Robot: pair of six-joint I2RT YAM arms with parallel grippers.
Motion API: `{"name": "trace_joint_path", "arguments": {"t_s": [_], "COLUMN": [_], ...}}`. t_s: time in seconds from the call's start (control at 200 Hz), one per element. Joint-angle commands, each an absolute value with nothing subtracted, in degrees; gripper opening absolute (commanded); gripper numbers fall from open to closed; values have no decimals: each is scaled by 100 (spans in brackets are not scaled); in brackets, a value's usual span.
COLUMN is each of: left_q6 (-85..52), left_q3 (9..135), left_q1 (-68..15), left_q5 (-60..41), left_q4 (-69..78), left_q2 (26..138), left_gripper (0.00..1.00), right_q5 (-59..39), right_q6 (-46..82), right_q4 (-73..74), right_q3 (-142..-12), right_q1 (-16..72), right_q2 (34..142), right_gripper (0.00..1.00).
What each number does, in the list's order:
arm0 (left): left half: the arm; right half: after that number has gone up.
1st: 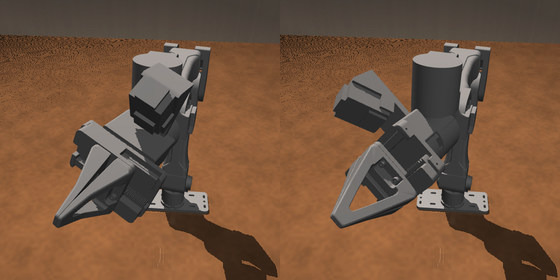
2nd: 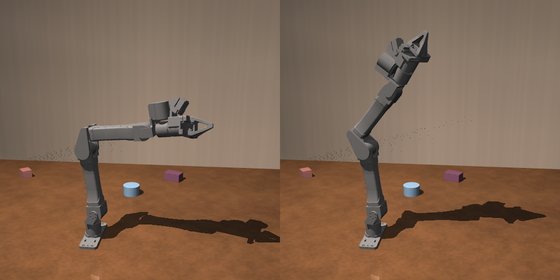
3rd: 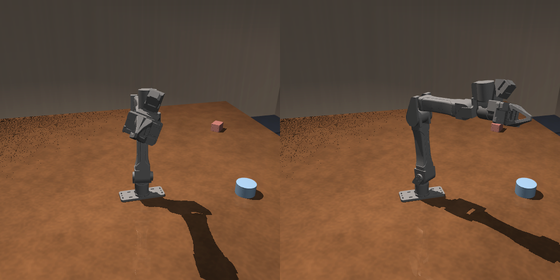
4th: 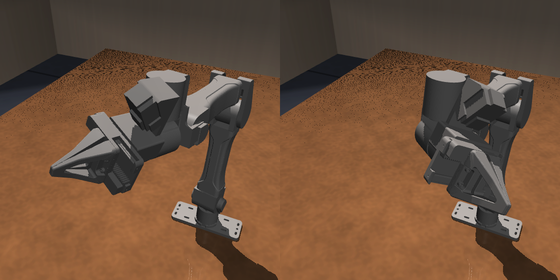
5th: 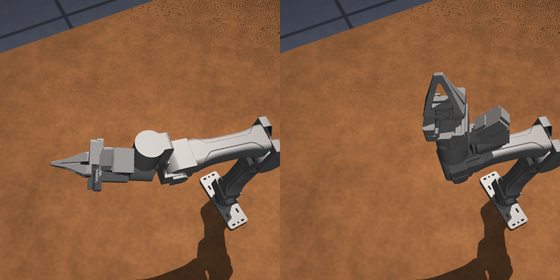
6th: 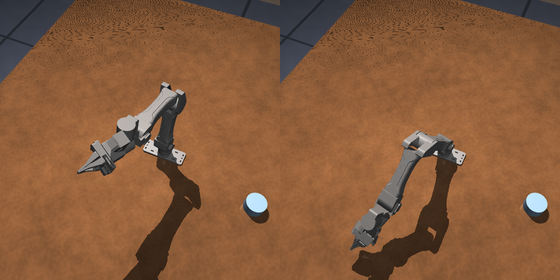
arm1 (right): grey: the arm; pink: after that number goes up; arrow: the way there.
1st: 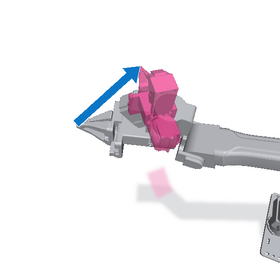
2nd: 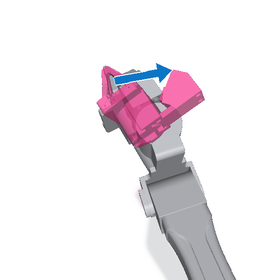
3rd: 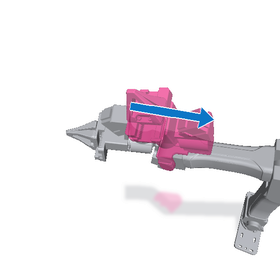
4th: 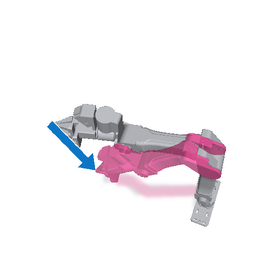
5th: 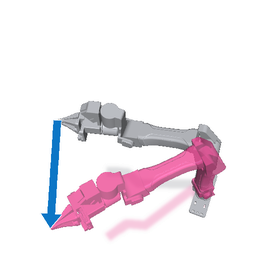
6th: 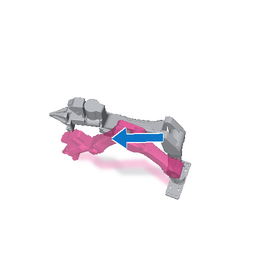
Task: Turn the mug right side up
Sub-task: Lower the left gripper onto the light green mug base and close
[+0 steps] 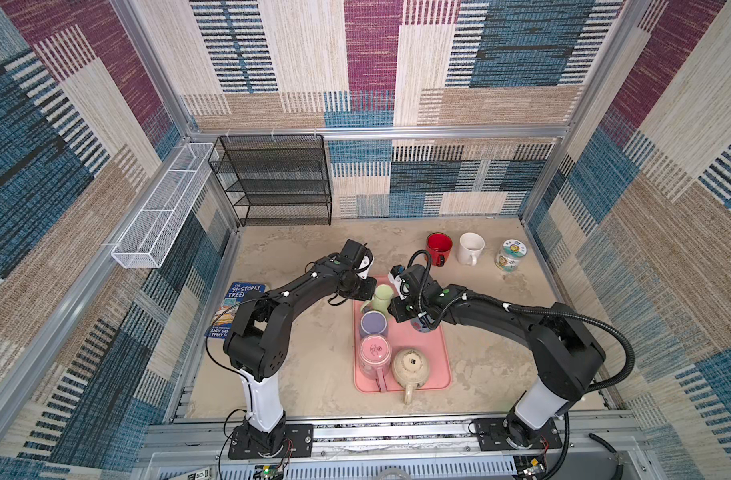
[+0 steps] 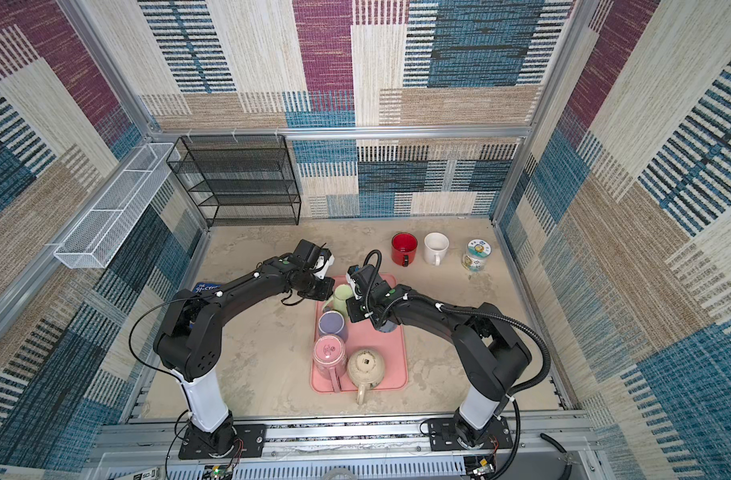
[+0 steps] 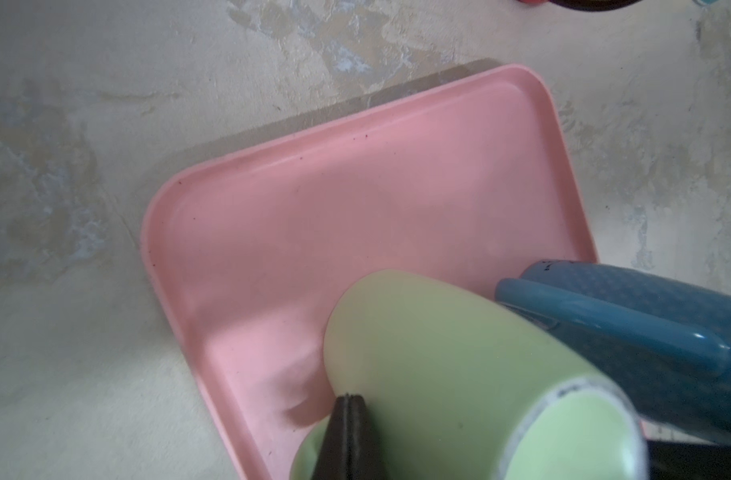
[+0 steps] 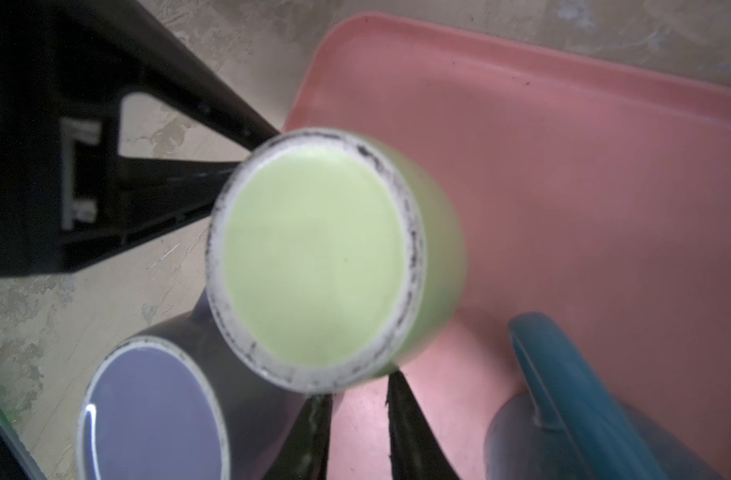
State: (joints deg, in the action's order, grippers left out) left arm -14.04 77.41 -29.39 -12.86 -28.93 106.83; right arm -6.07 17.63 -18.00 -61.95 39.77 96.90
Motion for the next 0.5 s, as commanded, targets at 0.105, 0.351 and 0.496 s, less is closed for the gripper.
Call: {"name": "trace_joint_path", "arguments": {"t_s": [0.105, 0.351, 0.496], "left_q6": [-1547, -1621, -1617], "left_q3": [7682, 7616, 7607], "left_q1": [-2979, -3015, -3048], "left_q5": [-1503, -1547, -1530], "left_q4": [-2894, -2770, -2765], "left_q2": [10635, 10582, 10526], "left_gripper": [0, 0, 0], "right_q5": [-540, -672, -798], "right_q6": [1629, 1570, 1590], "right_q4": [-1634, -1683, -1639], "right_q3": [-6559, -6880, -6963], "right_q1": [3798, 3599, 3477], "right_q2": [9958, 10216, 10283], "right_gripper": [26, 25, 25]}}
